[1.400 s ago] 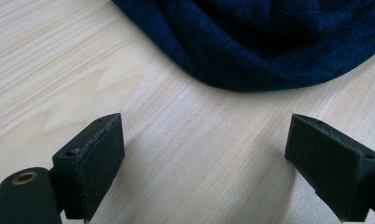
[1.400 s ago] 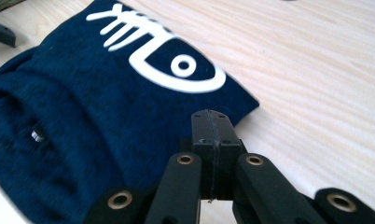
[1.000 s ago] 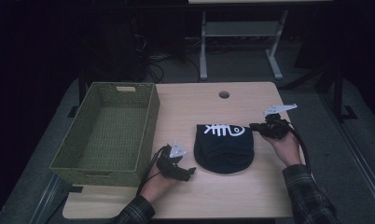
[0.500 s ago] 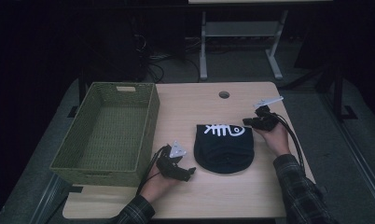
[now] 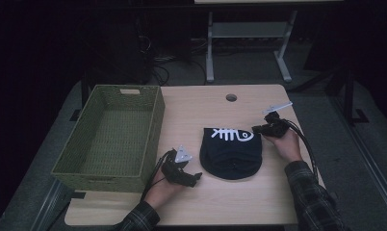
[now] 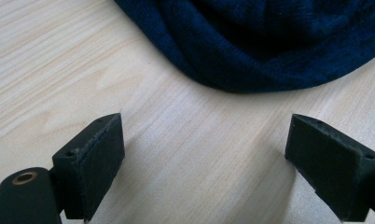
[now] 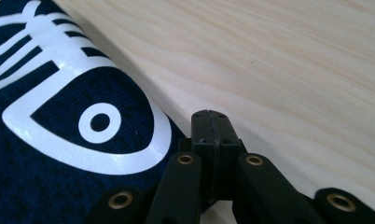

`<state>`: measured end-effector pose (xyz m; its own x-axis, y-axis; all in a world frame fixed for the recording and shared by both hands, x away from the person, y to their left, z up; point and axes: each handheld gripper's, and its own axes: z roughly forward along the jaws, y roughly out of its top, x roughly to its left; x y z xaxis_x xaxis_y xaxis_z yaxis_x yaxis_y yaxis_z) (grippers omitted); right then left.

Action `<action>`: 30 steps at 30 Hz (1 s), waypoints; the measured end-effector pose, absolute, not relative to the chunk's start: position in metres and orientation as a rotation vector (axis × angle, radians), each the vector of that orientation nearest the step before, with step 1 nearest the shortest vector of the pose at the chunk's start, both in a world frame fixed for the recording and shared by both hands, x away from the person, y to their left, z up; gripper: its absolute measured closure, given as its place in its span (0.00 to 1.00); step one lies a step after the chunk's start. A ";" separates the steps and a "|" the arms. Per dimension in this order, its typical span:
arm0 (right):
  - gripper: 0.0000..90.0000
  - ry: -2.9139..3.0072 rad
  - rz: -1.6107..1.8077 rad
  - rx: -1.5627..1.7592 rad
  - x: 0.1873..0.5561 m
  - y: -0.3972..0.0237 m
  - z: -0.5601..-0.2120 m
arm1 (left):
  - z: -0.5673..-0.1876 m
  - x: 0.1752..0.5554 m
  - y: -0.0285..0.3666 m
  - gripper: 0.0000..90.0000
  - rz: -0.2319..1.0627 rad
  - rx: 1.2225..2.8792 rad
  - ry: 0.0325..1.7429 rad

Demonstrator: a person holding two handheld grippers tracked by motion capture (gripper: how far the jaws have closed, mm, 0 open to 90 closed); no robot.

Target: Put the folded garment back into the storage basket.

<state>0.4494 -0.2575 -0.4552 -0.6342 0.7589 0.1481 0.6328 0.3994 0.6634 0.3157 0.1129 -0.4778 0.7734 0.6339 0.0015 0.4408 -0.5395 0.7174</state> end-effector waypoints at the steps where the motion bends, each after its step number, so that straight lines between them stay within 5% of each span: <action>1: 1.00 2.480 1.048 1.242 0.449 -0.258 -0.455 | -0.478 0.316 0.113 0.12 0.338 2.230 0.796; 30: 1.00 2.516 1.116 1.159 0.406 -0.277 -0.454 | -0.462 0.309 0.110 0.14 0.352 2.304 0.754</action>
<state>0.4064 -0.2773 -0.4537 -0.6884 0.7078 0.1585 0.5926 0.4229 0.6856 0.3087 0.1104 -0.4616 0.7958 0.6040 0.0431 0.4204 -0.6024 0.6785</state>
